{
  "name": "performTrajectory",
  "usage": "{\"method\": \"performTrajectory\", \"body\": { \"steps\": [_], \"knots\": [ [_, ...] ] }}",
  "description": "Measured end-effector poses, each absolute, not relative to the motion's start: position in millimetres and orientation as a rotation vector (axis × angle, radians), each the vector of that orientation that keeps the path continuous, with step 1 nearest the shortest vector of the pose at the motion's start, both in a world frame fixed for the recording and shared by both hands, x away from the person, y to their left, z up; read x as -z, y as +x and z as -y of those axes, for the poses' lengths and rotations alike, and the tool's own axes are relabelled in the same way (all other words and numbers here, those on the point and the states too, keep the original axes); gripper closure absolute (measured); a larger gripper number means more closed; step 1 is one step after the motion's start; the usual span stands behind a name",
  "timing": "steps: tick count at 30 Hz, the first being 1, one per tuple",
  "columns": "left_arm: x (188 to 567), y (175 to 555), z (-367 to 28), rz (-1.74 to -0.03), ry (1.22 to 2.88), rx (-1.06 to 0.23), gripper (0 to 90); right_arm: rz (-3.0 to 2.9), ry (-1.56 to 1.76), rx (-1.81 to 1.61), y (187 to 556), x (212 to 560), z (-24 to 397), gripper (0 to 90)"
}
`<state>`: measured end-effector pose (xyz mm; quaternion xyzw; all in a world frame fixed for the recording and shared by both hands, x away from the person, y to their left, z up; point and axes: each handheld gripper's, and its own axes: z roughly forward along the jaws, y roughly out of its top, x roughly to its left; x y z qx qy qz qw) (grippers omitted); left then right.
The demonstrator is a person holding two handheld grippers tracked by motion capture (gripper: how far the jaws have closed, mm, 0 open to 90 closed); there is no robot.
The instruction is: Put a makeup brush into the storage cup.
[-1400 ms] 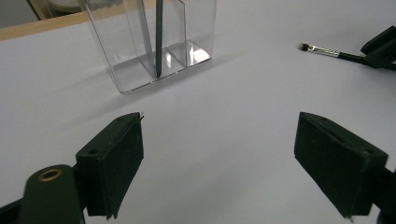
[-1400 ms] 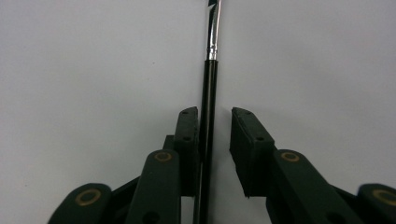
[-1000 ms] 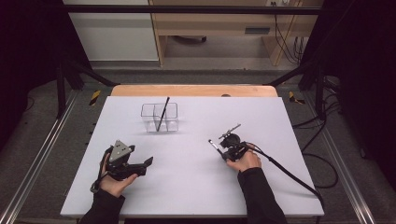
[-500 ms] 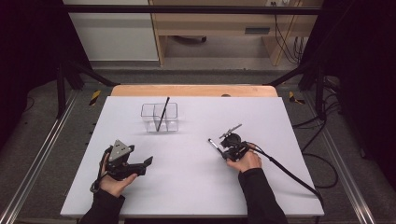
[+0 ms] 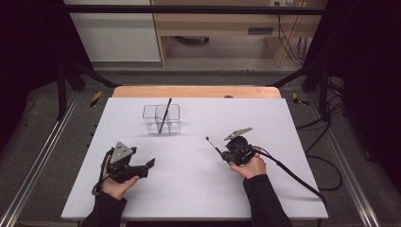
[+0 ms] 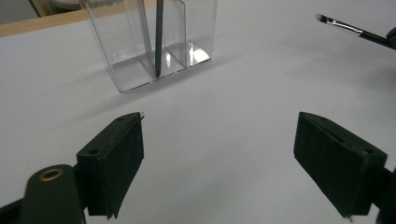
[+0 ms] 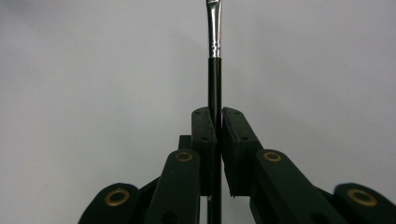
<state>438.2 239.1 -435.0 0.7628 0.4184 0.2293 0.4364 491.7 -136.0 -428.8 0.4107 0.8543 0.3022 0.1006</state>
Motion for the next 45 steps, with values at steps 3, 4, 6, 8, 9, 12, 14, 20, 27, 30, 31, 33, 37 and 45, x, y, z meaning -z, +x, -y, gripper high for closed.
{"method": "performTrajectory", "body": {
  "steps": [3, 4, 6, 8, 9, 12, 14, 20, 27, 30, 31, 33, 37, 45],
  "knots": [
    [434, 437, -238, -1.037, 1.892, -0.563, 15.1, -2.512, 1.178, -0.971, 487, 426, 136, 84.4],
    [434, 437, -238, -1.036, 1.888, -0.561, 15.1, -2.509, 1.172, -0.988, 485, 425, 136, 84.4],
    [433, 436, -237, -1.034, 1.884, -0.560, 15.1, -2.500, 1.153, -1.032, 482, 424, 136, 84.3],
    [433, 436, -235, -1.030, 1.884, -0.559, 15.1, -2.502, 1.149, -1.068, 480, 423, 136, 84.4],
    [433, 435, -234, -1.027, 1.884, -0.557, 15.1, -2.499, 1.138, -1.081, 478, 422, 135, 84.4],
    [432, 435, -232, -1.020, 1.885, -0.553, 15.1, -2.489, 1.120, -1.123, 474, 421, 135, 84.4],
    [432, 434, -230, -1.016, 1.884, -0.551, 15.1, -2.478, 1.112, -1.152, 472, 420, 135, 84.4],
    [431, 434, -225, -1.007, 1.875, -0.532, 15.1, -2.444, 1.088, -1.226, 467, 420, 137, 84.3],
    [430, 435, -218, -0.993, 1.872, -0.511, 15.0, -2.416, 1.082, -1.293, 465, 424, 139, 84.4],
    [425, 434, -214, -0.979, 1.864, -0.515, 14.9, -2.399, 1.080, -1.314, 463, 423, 141, 84.3],
    [424, 433, -214, -0.977, 1.861, -0.513, 14.9, -2.391, 1.078, -1.331, 462, 422, 142, 84.4],
    [422, 433, -211, -0.968, 1.856, -0.510, 14.8, -2.382, 1.073, -1.352, 461, 421, 142, 84.4],
    [415, 433, -205, -0.943, 1.847, -0.508, 14.7, -2.356, 1.065, -1.386, 459, 418, 143, 84.4],
    [402, 438, -194, -0.915, 1.813, -0.485, 14.7, -2.314, 1.033, -1.433, 455, 415, 143, 84.4]
  ]
}}
